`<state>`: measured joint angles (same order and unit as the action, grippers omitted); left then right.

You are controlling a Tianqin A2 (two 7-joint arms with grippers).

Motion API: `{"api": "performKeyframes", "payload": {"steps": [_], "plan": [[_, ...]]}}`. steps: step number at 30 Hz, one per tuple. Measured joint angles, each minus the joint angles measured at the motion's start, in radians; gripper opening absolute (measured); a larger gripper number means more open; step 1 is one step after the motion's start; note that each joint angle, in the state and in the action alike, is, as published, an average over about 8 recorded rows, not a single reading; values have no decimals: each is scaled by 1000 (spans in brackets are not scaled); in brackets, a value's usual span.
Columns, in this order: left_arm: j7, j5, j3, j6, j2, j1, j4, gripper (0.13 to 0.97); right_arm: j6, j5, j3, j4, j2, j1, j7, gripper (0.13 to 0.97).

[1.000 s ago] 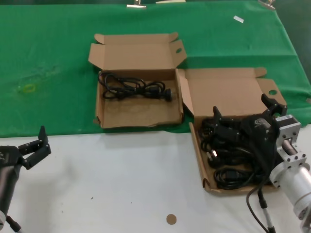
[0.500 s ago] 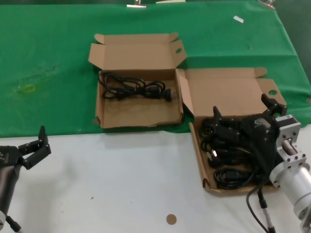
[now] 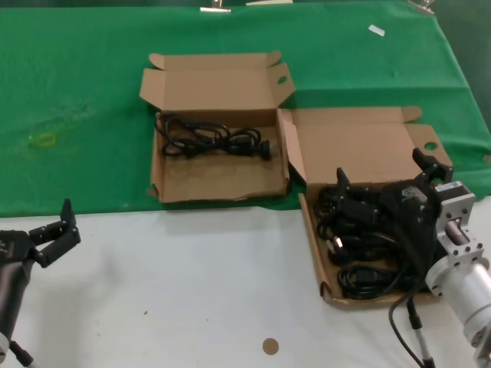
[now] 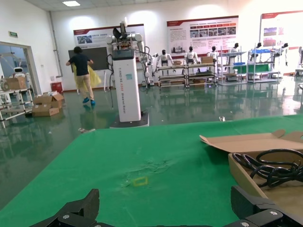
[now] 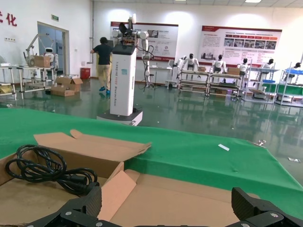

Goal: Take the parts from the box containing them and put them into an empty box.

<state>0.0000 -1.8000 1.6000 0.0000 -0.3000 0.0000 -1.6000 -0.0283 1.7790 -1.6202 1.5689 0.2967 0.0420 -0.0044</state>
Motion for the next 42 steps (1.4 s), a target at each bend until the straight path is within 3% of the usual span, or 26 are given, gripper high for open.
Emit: {"api": "performKeyframes", "payload": {"steps": [42], "plan": [[0, 0, 0, 0, 0, 0, 0, 966, 0, 0, 0, 0, 0, 0, 0, 966]]}}
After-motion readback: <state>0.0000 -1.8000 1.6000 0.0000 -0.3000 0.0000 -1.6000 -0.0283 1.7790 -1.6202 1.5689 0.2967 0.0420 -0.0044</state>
